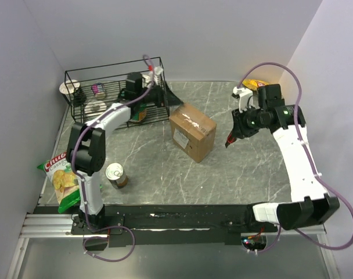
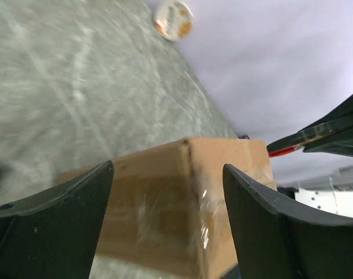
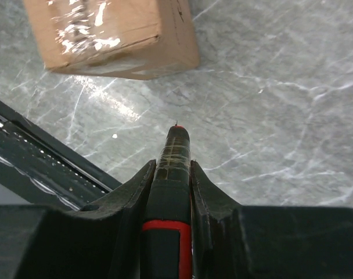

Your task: Unpack the express box

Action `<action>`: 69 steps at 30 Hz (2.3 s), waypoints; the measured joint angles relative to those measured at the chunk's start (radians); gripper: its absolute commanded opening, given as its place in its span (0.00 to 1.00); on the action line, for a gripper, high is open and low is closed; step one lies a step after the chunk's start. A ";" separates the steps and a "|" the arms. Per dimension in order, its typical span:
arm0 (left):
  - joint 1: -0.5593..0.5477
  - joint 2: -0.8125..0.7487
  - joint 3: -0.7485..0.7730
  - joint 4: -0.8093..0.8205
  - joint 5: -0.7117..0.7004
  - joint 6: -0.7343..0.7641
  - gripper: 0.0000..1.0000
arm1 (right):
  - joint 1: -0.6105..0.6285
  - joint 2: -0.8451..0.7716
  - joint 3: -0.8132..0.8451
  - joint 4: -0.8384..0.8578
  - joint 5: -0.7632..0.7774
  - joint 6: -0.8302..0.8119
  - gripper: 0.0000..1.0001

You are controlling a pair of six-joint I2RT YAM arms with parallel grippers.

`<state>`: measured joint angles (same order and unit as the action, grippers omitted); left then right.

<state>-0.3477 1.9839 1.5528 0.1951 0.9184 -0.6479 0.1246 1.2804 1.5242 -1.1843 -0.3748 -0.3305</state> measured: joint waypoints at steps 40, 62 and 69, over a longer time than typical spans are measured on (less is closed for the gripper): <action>-0.005 -0.161 -0.102 -0.338 -0.347 0.785 0.77 | 0.014 0.316 0.160 0.164 0.195 0.058 0.00; 0.014 -0.409 -0.192 -0.380 -0.334 0.887 0.66 | 0.073 -0.042 -0.296 0.263 -0.043 -0.060 0.00; -0.003 -0.393 -0.232 -0.523 -0.175 0.987 0.82 | 0.082 -0.032 -0.317 0.359 -0.047 -0.033 0.00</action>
<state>-0.3508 1.5906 1.3209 -0.3275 0.7437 0.3389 0.2070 1.2484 1.2076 -0.8249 -0.4221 -0.3634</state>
